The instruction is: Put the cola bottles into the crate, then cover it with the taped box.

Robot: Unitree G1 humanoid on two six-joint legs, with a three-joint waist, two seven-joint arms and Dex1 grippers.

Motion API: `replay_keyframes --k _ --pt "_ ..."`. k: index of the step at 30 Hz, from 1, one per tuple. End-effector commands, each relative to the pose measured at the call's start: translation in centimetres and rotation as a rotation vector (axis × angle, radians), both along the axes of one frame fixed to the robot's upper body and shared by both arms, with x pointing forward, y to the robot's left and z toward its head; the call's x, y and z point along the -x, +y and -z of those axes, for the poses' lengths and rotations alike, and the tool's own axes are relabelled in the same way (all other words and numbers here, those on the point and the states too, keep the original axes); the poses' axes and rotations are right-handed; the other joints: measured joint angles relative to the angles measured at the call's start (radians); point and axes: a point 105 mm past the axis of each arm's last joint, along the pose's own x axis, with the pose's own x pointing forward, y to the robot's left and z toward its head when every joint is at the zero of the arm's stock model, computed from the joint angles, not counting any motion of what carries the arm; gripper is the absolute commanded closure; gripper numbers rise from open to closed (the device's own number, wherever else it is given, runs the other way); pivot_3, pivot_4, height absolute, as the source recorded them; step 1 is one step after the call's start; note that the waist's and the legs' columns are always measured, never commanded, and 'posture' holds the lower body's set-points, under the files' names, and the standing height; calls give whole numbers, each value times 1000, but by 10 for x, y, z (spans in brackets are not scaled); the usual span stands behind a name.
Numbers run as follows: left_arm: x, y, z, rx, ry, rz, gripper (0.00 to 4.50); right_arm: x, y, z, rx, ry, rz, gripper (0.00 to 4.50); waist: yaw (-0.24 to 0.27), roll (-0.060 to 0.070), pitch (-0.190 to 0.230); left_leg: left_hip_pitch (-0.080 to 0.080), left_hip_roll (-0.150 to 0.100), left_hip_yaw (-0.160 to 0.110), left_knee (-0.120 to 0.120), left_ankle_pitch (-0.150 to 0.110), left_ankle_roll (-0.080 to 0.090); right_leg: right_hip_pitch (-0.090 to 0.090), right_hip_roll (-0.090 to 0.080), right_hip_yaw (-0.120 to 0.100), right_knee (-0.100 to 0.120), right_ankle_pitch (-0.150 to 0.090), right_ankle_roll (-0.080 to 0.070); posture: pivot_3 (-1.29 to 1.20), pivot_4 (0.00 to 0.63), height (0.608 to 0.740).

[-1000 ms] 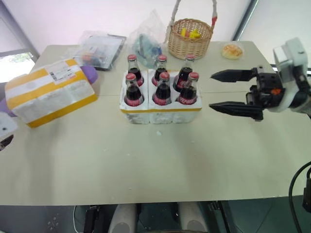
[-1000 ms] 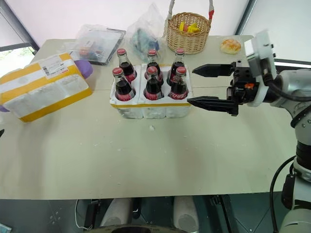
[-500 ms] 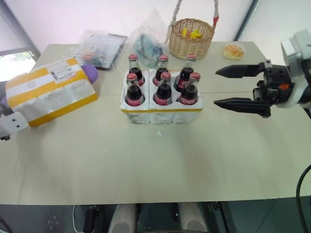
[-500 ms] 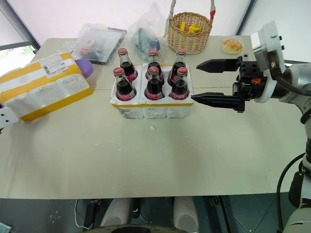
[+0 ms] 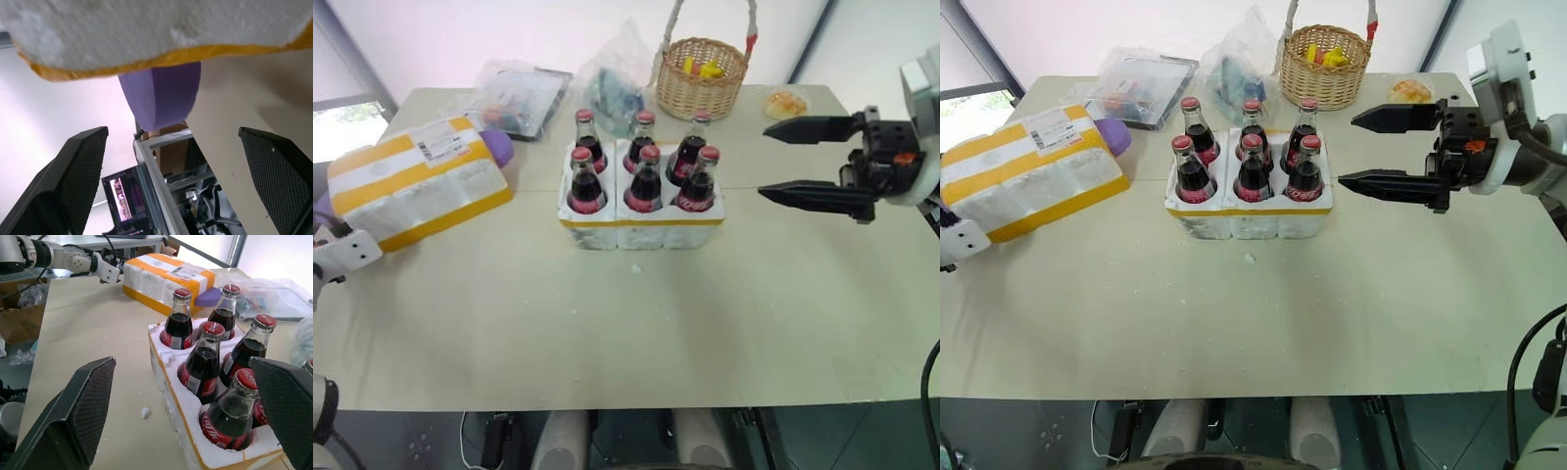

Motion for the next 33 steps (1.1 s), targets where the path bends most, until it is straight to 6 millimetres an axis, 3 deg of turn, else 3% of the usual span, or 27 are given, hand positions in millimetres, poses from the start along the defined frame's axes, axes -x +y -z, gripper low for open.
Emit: replay_keyframes --k 1,3,4,5,10,21,22,26,33 --pt "-2 2 -7 -26 -9 -18 0 6 -5 -19 -1 -72 17 39 0 0 0 0 0 0 0 0 0 0 0 0 0 0 0 0 150 737" --pt "-5 0 -8 -28 -8 -13 0 6 -6 -21 -3 -73 21 39 0 0 0 0 0 0 0 0 0 0 0 0 0 0 0 0 150 737" --pt "-7 -1 -9 -26 -12 -13 528 6 -7 -21 -5 -72 23 0 -1 0 0 0 0 0 0 0 0 0 0 0 0 0 0 0 150 737" --pt "-9 -2 -9 -24 -14 -15 681 6 -7 -21 -6 -71 25 0 -1 0 0 0 0 0 0 0 0 0 0 0 0 0 0 0 150 737" --pt "-13 -3 -12 -9 -35 -32 3104 8 -10 -23 -11 -70 34 0 -2 0 0 0 0 0 0 0 0 0 0 0 0 0 0 0 150 737" --pt "-12 -3 -12 -4 -36 -22 3104 7 -11 -24 -38 -78 51 0 -1 0 0 0 0 0 0 0 0 0 0 0 0 0 0 0 150 737" --pt "-13 -4 -13 -5 -39 -18 3513 7 -11 -24 -40 -79 52 0 -1 0 0 0 0 0 0 0 0 0 0 0 0 0 0 0 150 737" --pt "-13 -3 -17 -8 -51 -13 4461 4 -11 -22 -42 -79 58 0 -1 0 0 0 0 0 0 0 0 0 0 0 0 0 0 0 150 737" --pt "-13 -2 -33 6 -108 2 4461 0 -14 -15 -56 -71 78 0 -2 0 0 0 0 0 0 0 0 0 0 0 0 0 0 0 150 737"
